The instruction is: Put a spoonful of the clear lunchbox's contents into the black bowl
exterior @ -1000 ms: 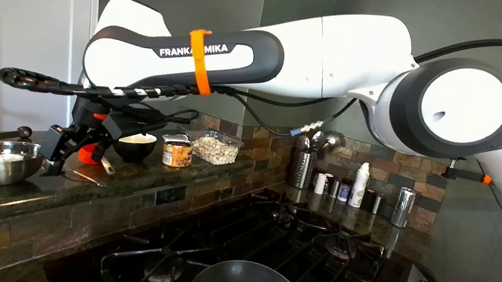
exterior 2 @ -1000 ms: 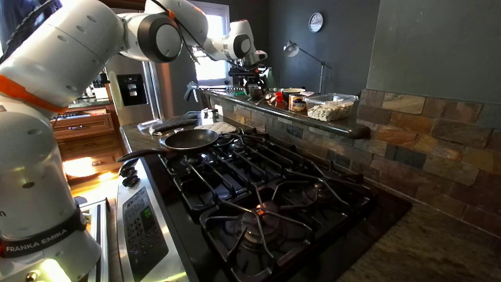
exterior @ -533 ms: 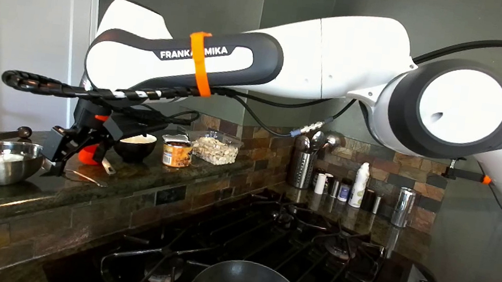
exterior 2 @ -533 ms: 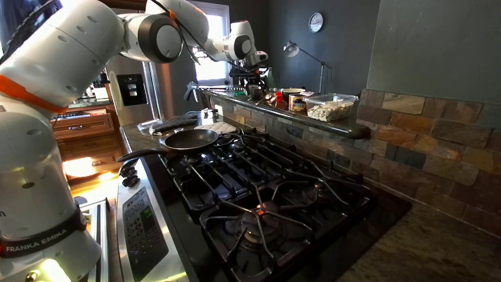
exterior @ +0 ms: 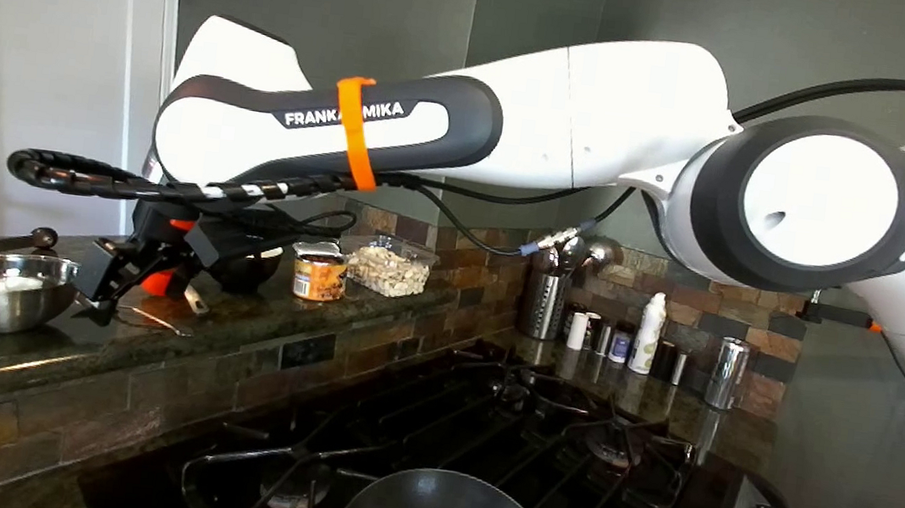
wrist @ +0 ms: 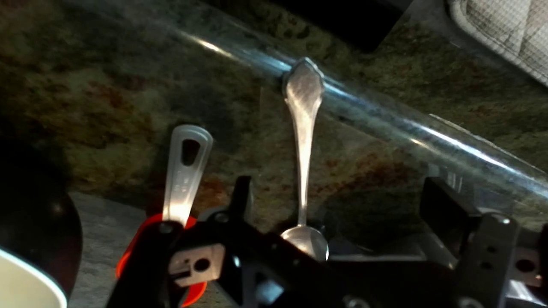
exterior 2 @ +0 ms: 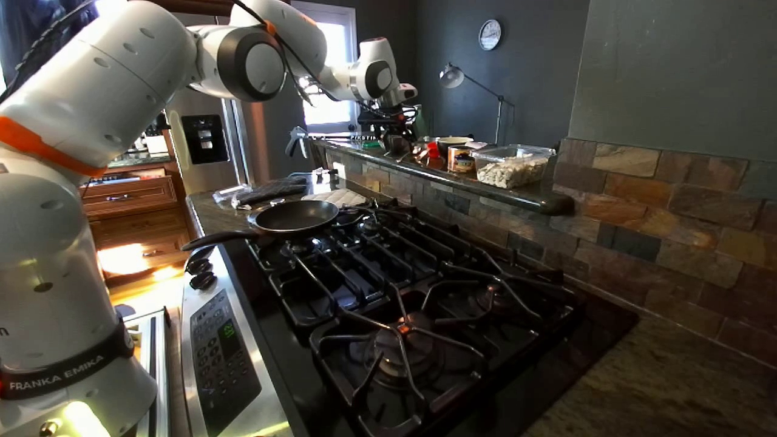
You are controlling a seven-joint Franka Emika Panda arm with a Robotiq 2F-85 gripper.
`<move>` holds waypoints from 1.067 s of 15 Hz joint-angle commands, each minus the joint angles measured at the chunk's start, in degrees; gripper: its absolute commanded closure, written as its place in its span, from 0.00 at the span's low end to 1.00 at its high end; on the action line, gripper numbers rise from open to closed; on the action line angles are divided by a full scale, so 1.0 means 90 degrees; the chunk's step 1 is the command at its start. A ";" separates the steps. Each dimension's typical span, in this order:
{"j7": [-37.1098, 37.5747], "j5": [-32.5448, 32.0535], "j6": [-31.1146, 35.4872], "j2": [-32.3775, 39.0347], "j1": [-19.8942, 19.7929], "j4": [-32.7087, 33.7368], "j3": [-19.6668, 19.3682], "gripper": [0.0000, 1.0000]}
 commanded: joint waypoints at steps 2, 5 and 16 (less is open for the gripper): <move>0.0043 0.0010 0.0235 0.0129 0.0007 0.0034 0.0002 0.20; 0.0043 0.0005 0.0267 0.0140 0.0007 0.0033 -0.0003 0.51; 0.0064 -0.0001 0.0255 0.0157 0.0015 0.0042 -0.0013 0.44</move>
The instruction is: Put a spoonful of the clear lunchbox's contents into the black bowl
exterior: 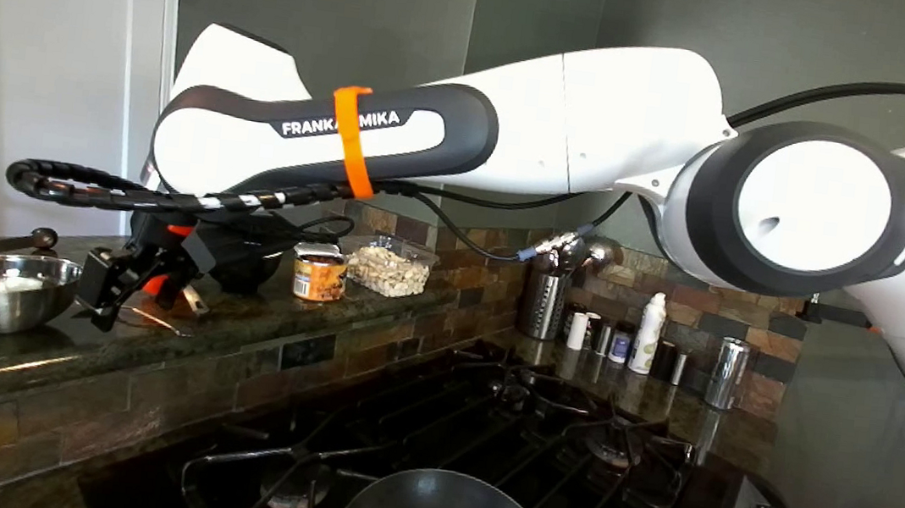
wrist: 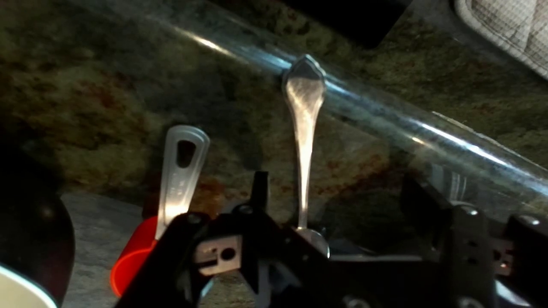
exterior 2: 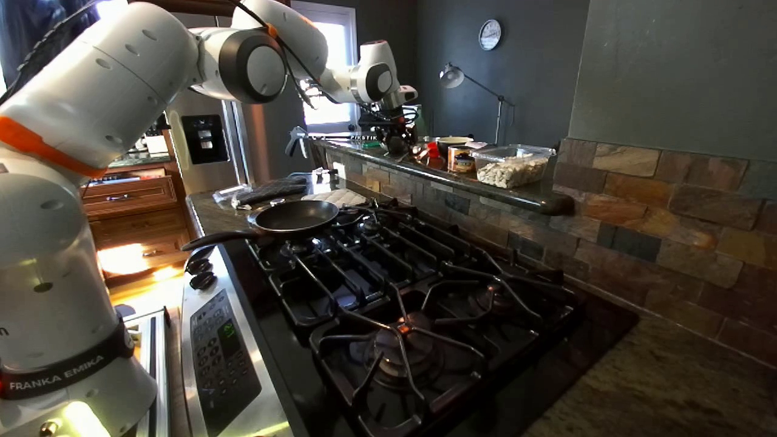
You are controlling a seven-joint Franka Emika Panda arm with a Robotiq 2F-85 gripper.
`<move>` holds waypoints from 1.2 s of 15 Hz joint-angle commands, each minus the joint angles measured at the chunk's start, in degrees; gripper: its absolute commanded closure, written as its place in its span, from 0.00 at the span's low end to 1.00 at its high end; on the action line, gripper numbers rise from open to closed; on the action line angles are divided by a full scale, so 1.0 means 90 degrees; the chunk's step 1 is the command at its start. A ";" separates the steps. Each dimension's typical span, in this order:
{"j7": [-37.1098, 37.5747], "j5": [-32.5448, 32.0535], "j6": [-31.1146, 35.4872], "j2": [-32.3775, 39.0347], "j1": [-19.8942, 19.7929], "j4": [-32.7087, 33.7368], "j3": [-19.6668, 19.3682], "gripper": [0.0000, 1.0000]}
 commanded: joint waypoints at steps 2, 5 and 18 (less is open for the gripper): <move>0.0063 -0.0001 0.0121 0.0095 0.0014 0.0033 -0.0014 0.60; 0.0068 -0.0006 0.0121 0.0093 0.0018 0.0029 -0.0017 0.84; 0.0195 0.0016 0.0117 -0.0084 0.0004 -0.0128 -0.0025 0.98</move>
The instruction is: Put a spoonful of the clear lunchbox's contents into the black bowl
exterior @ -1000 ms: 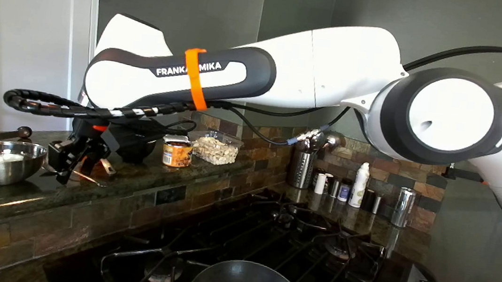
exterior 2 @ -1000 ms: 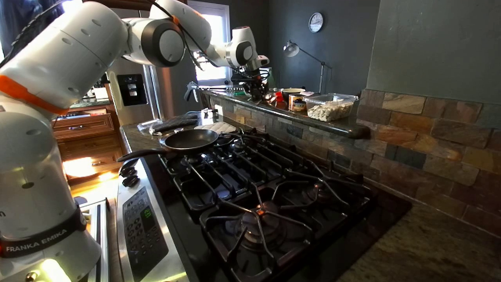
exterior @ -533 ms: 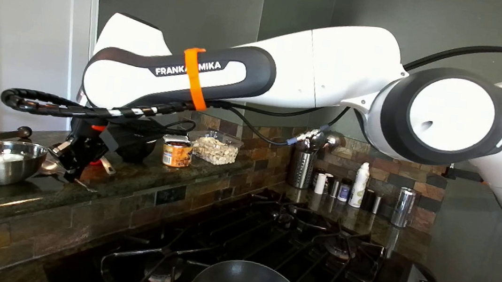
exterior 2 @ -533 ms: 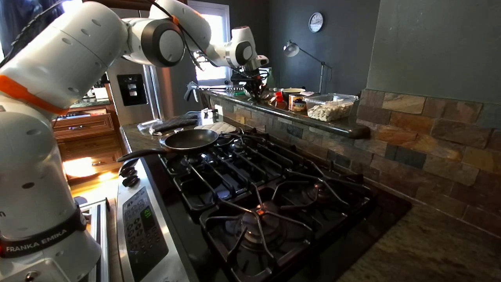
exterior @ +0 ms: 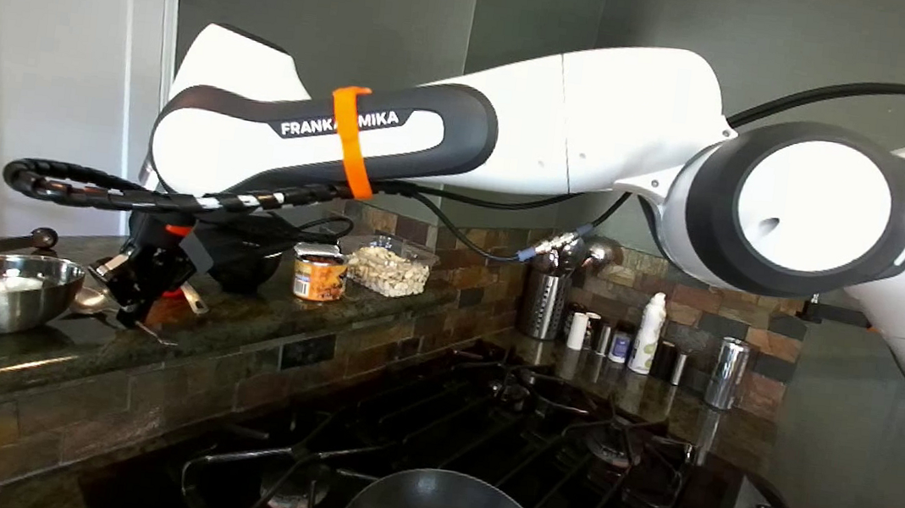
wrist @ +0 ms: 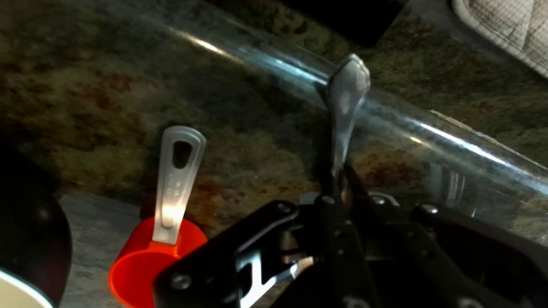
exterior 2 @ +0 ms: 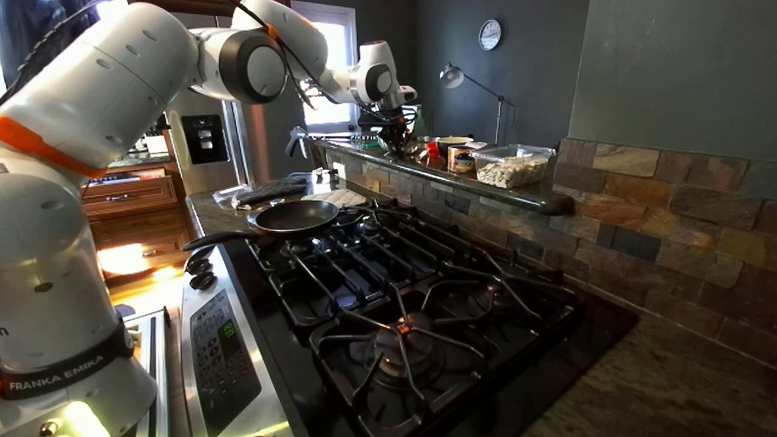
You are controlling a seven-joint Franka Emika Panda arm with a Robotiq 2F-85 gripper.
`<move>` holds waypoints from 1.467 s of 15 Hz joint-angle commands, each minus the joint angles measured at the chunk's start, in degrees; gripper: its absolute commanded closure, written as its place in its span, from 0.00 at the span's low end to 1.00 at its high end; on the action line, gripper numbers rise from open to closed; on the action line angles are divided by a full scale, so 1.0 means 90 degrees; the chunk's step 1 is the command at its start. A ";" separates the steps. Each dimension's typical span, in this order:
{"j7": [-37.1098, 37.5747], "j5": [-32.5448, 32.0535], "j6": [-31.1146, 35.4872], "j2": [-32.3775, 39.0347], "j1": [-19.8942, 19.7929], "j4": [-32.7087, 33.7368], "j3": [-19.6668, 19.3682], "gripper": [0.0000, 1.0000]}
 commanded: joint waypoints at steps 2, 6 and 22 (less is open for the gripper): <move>0.0181 -0.0010 0.0142 -0.0232 -0.0017 -0.0270 -0.0037 0.98; 0.0215 -0.0030 0.0151 -0.0413 -0.0014 -0.0406 -0.0049 0.98; 0.0266 -0.0672 -0.0600 -0.2378 -0.0032 -0.2156 -0.0854 0.98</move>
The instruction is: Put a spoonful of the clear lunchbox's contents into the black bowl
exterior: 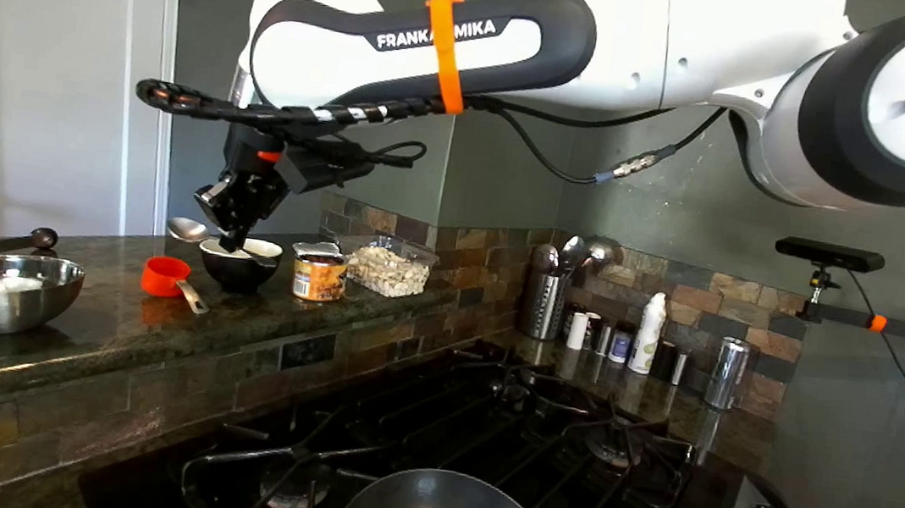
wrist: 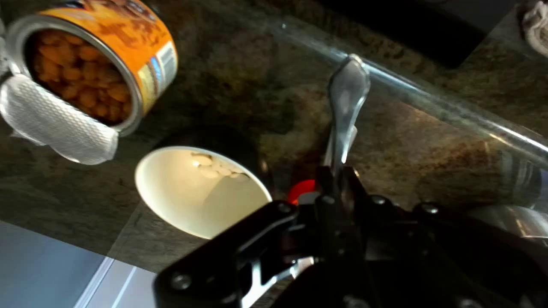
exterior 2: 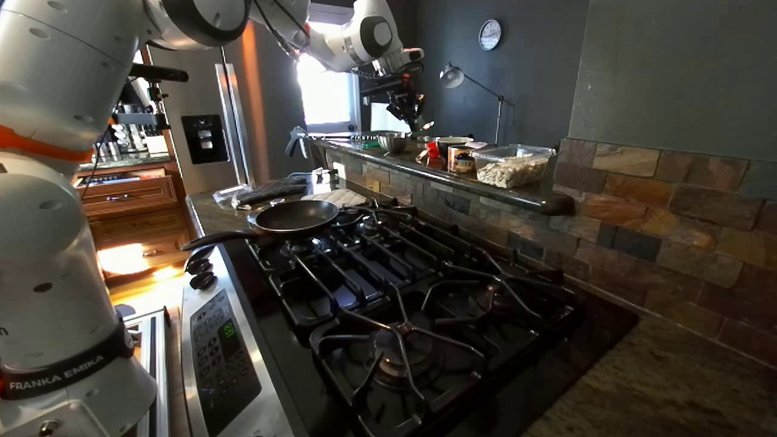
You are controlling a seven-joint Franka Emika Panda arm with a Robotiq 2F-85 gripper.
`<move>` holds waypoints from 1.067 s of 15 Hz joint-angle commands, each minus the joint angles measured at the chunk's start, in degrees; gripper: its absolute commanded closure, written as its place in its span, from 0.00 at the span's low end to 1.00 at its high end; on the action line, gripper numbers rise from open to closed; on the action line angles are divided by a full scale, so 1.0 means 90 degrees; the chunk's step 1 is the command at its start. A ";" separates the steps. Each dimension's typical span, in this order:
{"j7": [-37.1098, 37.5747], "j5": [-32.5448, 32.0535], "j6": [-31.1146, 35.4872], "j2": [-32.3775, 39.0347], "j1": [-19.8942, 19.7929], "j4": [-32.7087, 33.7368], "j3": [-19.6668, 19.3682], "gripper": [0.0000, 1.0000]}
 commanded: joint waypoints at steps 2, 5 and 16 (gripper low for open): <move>0.0223 -0.0274 -0.0303 -0.0811 0.0018 -0.0968 -0.0269 0.98; 0.0367 -0.0386 -0.0412 -0.1127 -0.0091 -0.1297 -0.0247 0.98; 0.0348 -0.0623 -0.0593 -0.0818 -0.0244 -0.0729 -0.0306 0.98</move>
